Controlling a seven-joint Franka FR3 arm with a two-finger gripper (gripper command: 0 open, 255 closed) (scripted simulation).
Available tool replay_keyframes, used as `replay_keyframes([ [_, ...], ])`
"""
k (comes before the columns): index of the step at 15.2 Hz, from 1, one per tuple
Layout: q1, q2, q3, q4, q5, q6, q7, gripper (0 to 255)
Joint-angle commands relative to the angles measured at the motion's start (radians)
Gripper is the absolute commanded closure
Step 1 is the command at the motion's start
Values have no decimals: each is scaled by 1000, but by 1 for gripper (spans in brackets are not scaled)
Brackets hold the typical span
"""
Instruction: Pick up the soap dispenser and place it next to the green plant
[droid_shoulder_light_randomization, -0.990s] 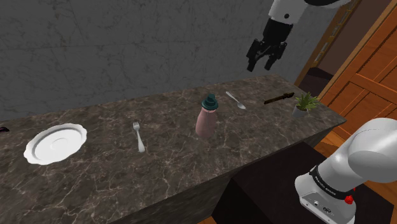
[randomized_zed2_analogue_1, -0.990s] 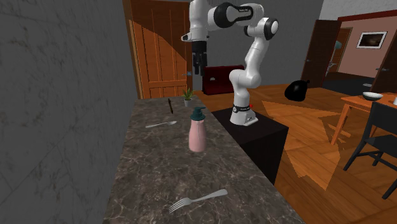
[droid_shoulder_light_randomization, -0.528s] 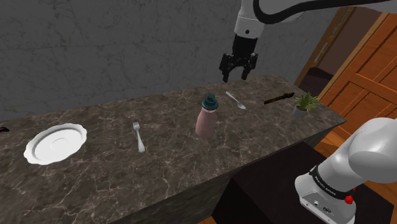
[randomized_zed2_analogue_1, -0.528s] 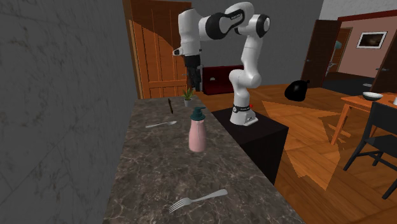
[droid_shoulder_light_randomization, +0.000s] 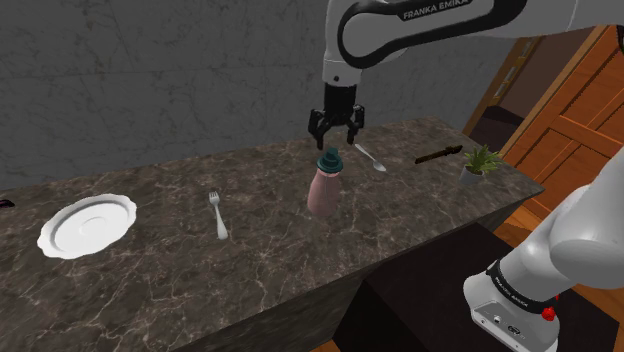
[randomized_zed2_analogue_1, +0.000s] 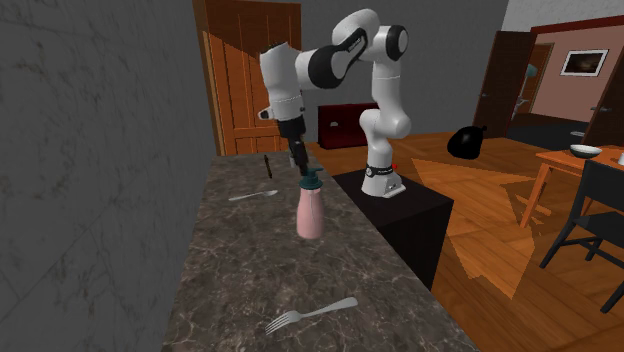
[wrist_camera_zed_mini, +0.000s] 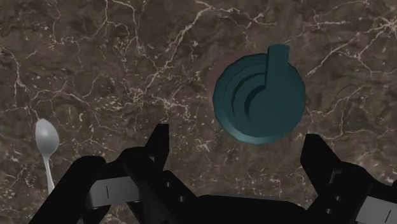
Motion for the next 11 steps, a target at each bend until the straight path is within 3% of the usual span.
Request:
replay_keyframes([
  [1, 14, 95, 7, 67, -15, -1, 35, 0],
  [11, 25, 134, 10, 0, -19, 97, 45, 0],
])
